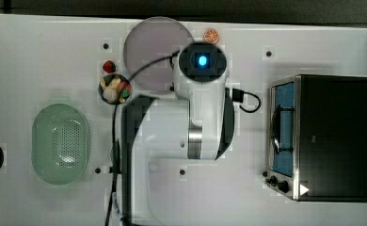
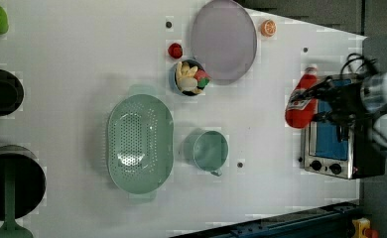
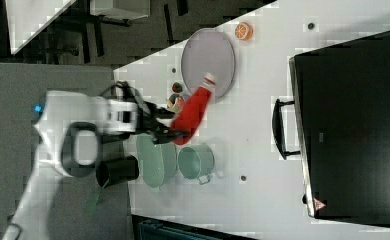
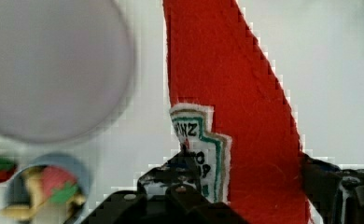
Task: Pick Ketchup from oven and place it on table.
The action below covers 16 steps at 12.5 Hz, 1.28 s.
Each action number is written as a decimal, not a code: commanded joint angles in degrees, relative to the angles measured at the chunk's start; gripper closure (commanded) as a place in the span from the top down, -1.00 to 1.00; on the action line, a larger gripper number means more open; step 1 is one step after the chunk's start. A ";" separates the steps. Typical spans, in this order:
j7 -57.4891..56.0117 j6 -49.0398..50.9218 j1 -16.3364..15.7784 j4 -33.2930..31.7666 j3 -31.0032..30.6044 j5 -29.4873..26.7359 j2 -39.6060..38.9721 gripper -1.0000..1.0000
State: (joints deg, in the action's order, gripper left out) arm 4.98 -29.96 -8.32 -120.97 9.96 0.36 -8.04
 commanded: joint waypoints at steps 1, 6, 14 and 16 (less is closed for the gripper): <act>1.45 -7.55 -0.52 -6.45 1.56 -1.01 0.18 0.24; 1.46 -19.77 -1.08 -8.71 0.79 -1.15 -8.84 0.25; 2.02 -3.31 -1.02 -0.34 0.45 -1.25 3.36 1.00; 2.02 7.07 -1.01 7.82 0.47 -1.12 6.44 1.00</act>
State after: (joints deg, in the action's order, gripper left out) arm 5.32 -27.08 -10.39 -120.97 9.89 -0.69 -5.36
